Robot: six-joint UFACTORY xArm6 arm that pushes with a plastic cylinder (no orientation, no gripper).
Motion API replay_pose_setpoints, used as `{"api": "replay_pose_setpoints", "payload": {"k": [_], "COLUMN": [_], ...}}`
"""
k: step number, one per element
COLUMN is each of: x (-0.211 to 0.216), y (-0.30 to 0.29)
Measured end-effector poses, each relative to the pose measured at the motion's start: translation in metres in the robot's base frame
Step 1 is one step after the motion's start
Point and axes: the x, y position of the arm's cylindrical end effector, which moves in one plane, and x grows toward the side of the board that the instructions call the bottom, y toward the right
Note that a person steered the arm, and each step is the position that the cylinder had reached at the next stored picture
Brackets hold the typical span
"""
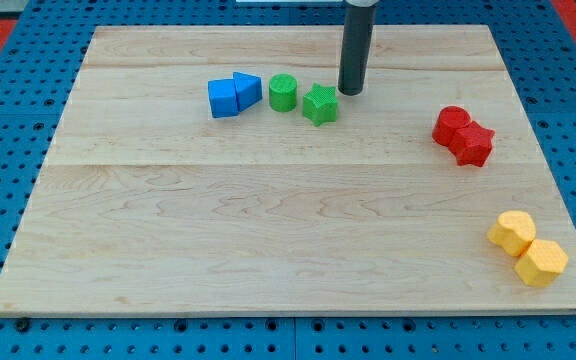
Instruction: Place the green star below the green circle
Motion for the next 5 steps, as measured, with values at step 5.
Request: {"api": "replay_pose_setpoints", "payload": {"k": [5], "x": [0.043], "y": [-0.049]}}
